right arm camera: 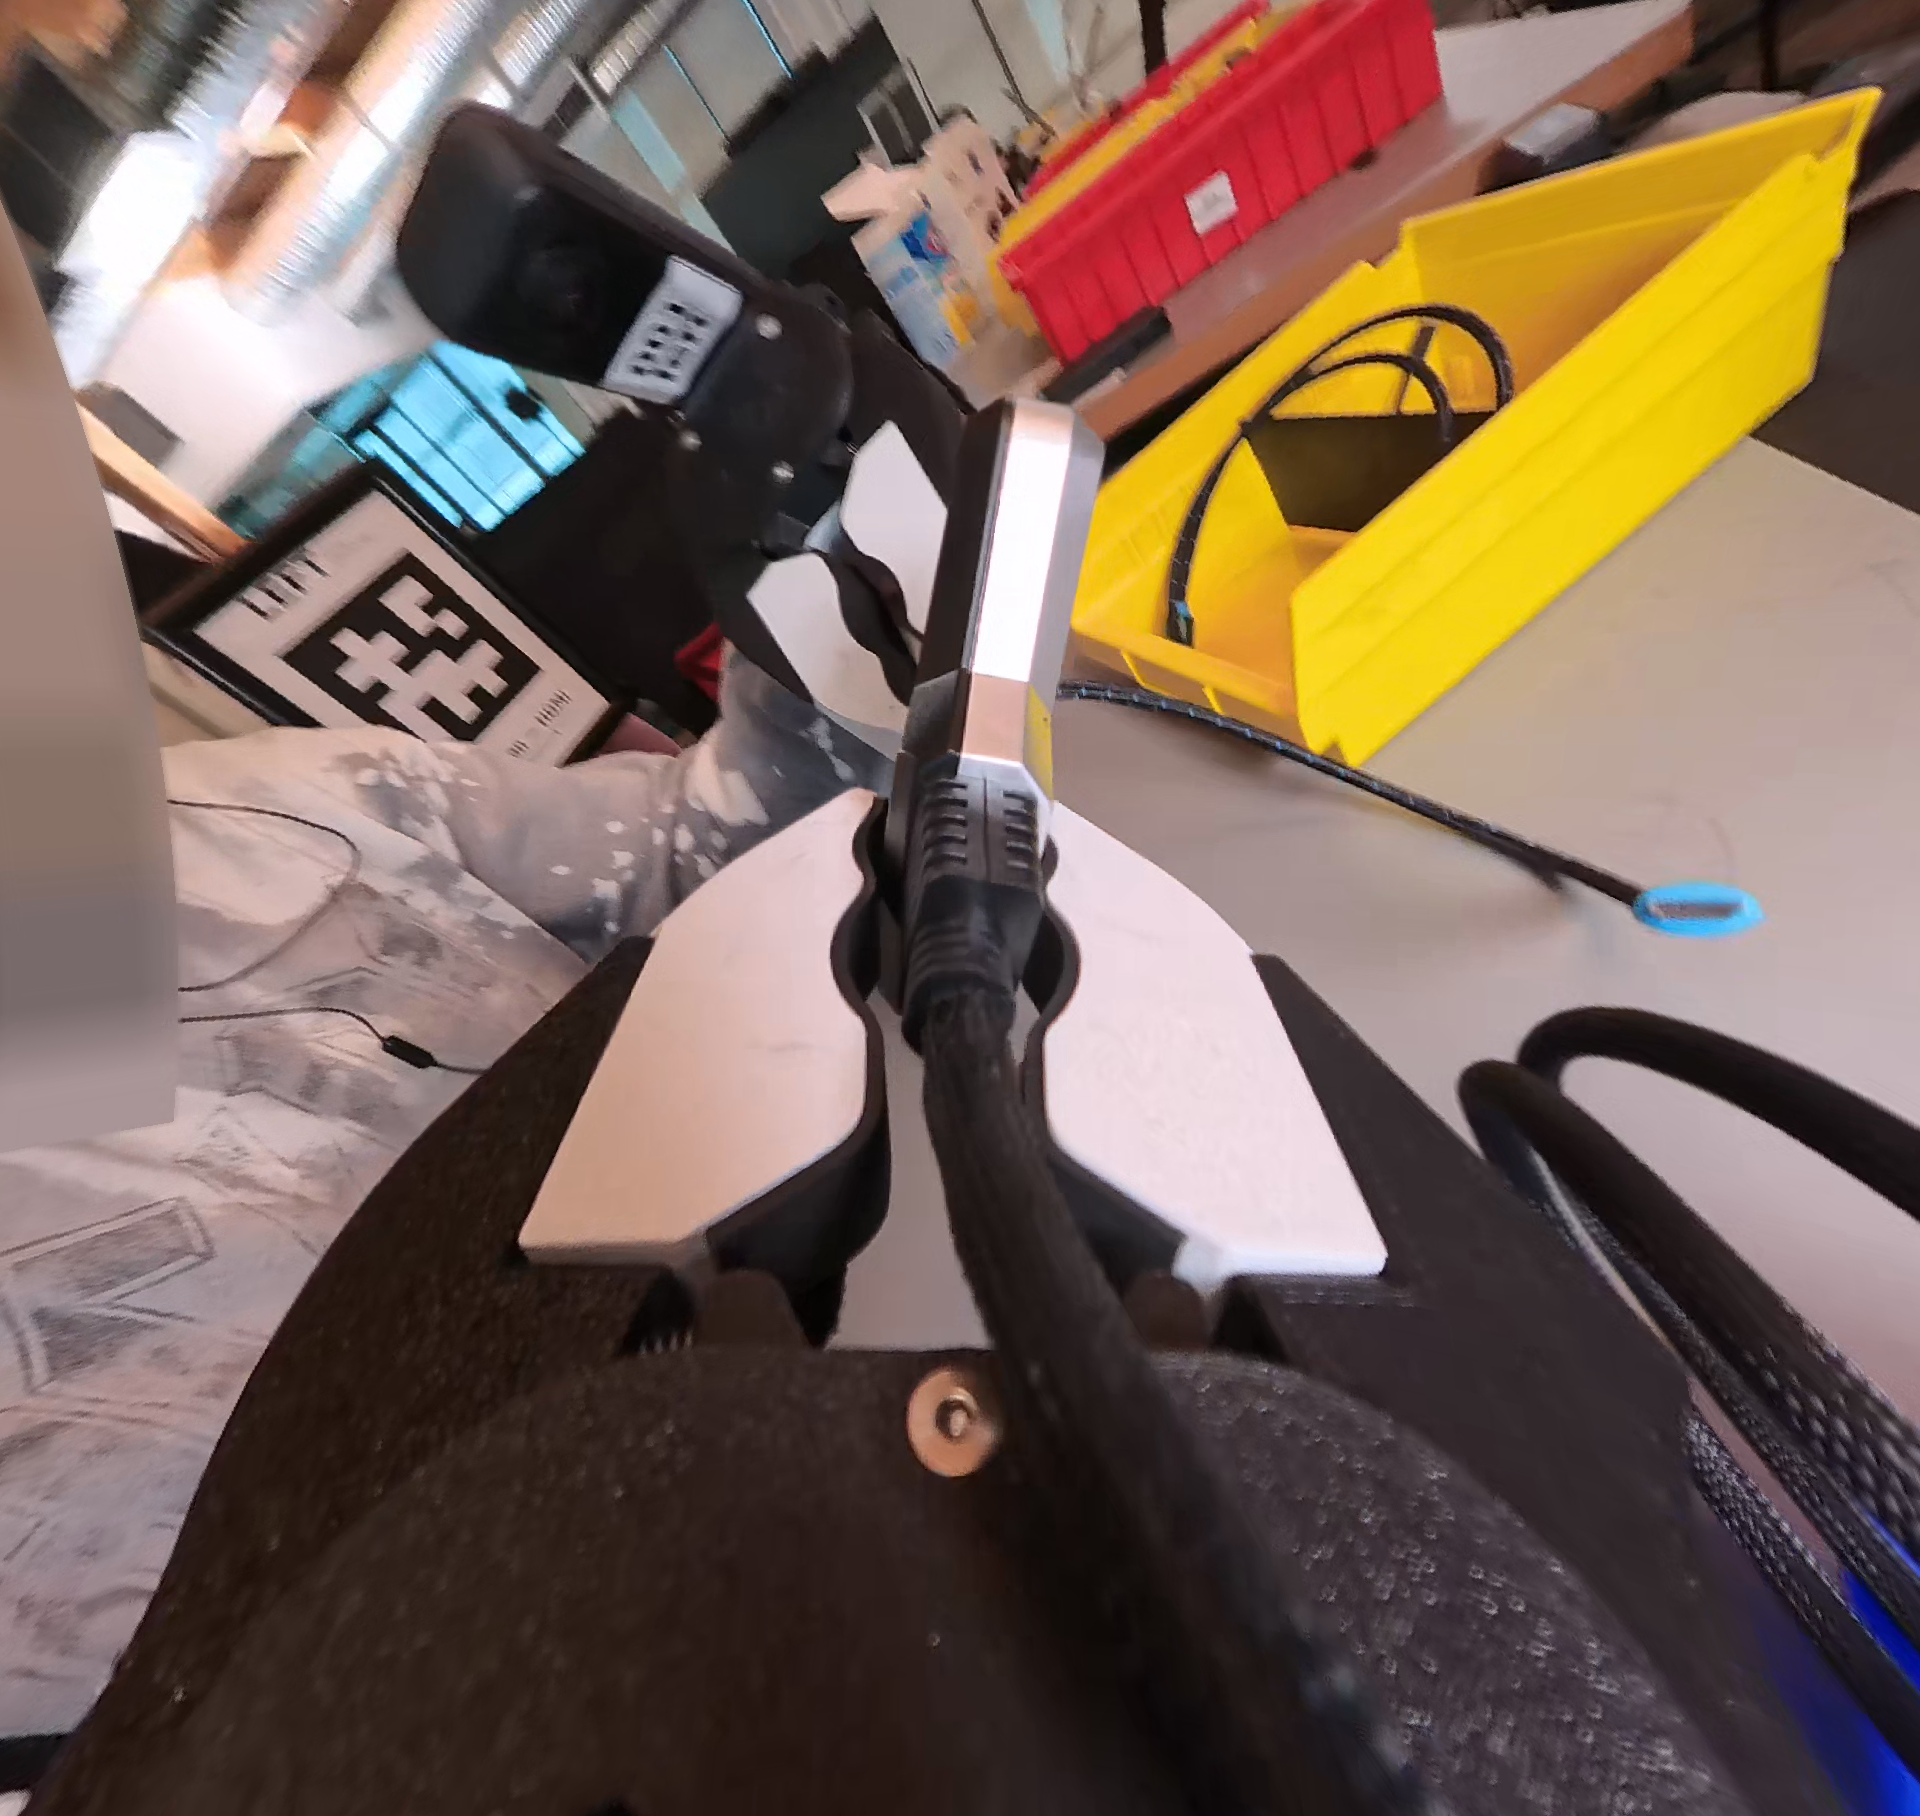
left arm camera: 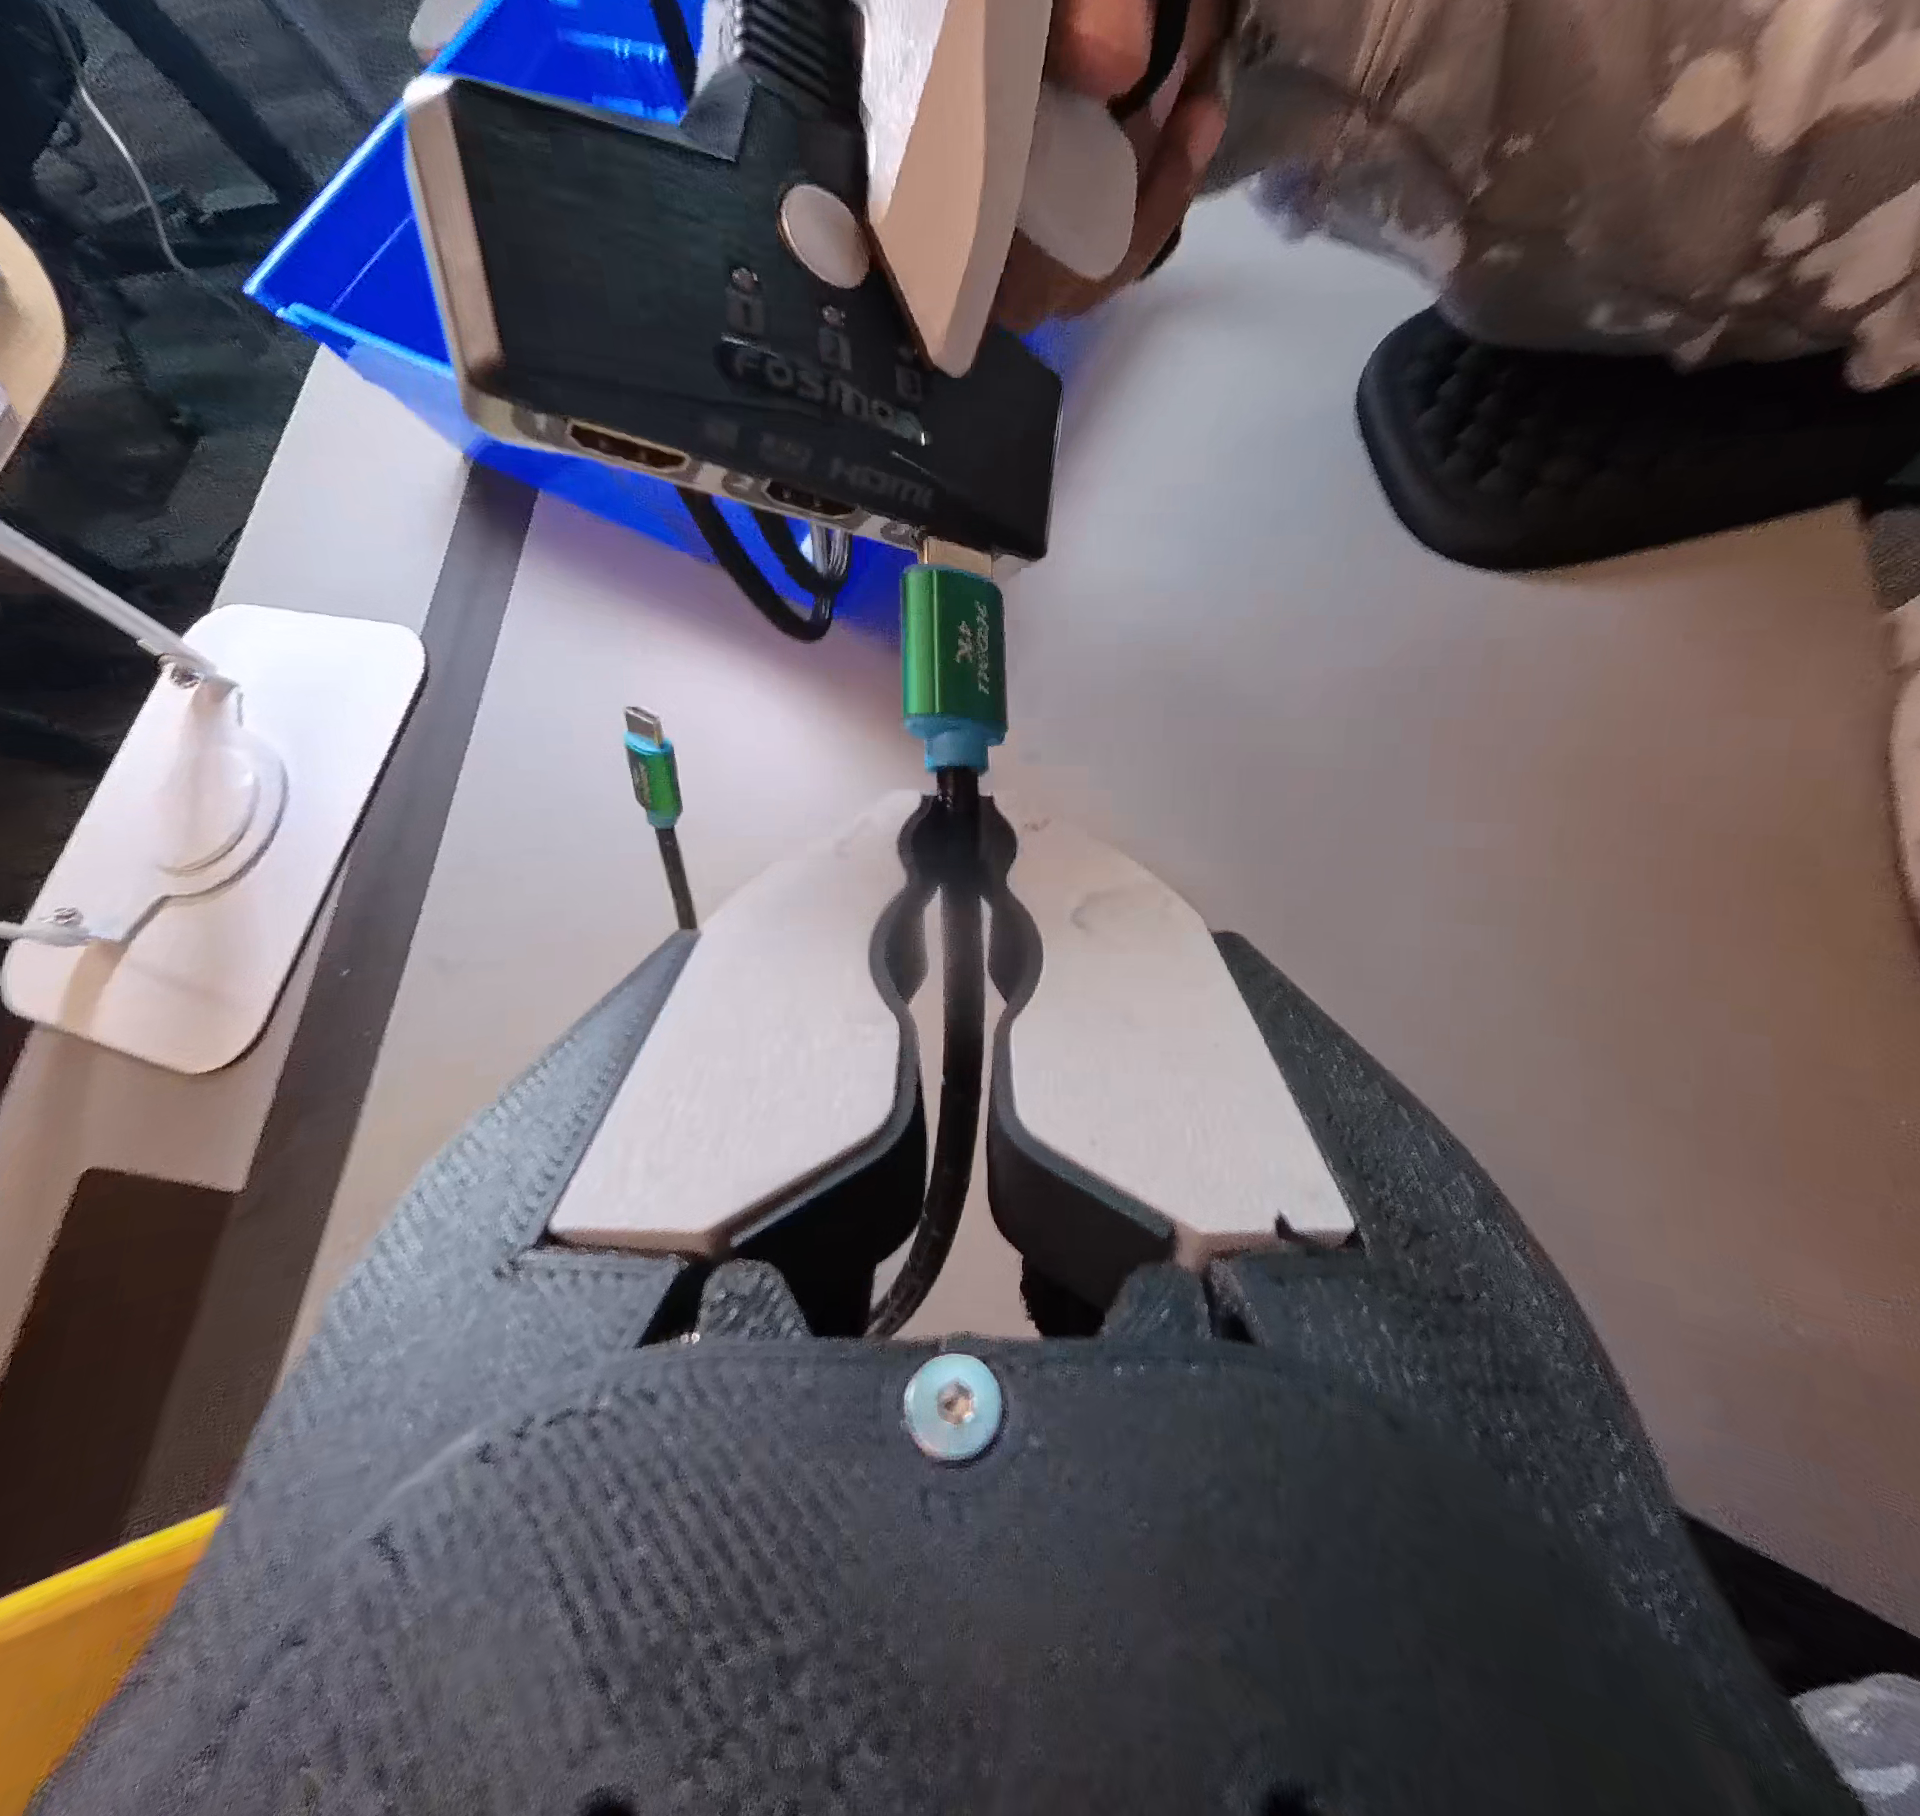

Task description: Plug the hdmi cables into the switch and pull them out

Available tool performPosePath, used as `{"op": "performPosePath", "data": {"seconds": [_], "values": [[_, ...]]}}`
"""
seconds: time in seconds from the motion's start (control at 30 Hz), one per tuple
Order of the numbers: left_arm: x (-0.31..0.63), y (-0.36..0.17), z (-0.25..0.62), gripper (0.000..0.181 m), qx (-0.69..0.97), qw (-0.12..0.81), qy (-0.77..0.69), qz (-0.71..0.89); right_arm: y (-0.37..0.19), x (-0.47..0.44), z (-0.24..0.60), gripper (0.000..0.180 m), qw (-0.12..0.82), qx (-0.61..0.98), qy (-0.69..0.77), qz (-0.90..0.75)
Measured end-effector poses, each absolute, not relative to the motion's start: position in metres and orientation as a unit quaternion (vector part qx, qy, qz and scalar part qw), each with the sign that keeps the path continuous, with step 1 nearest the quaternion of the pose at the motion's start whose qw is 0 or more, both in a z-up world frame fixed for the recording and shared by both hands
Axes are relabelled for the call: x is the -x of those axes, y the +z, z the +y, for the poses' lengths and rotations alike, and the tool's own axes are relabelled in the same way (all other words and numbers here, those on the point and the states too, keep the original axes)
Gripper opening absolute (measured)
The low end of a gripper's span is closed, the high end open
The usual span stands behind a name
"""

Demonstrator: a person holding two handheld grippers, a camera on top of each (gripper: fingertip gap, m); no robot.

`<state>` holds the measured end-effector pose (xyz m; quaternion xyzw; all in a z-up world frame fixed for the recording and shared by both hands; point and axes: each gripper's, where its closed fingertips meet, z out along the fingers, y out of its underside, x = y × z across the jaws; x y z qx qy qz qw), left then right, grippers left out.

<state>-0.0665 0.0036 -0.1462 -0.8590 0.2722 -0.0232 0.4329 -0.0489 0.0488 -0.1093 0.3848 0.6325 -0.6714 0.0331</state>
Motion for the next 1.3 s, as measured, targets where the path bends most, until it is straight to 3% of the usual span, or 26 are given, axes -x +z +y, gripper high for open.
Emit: {"op": "performPosePath", "data": {"seconds": [0.33,0.9,1.13,1.2,1.3], "values": [[0.082,-0.122,0.017,0.007,0.822,0.527,-0.106,0.188,-0.094,0.074,0.059,0.022,0.000,-0.396,-0.744,0.538],[0.082,-0.116,0.031,0.008,0.792,0.574,-0.111,0.174,-0.083,0.080,0.068,0.022,-0.043,-0.381,-0.782,0.491],[0.085,-0.085,0.009,0.011,0.765,0.609,-0.076,0.193,-0.064,0.067,0.049,0.030,-0.131,-0.314,-0.767,0.545],[0.097,-0.061,-0.004,0.025,0.744,0.643,-0.070,0.166,-0.055,0.061,0.049,0.030,-0.145,-0.299,-0.770,0.545],[0.132,-0.019,-0.038,0.021,0.697,0.709,-0.056,0.090,-0.043,0.048,0.050,0.029,-0.171,-0.266,-0.767,0.558]]}}
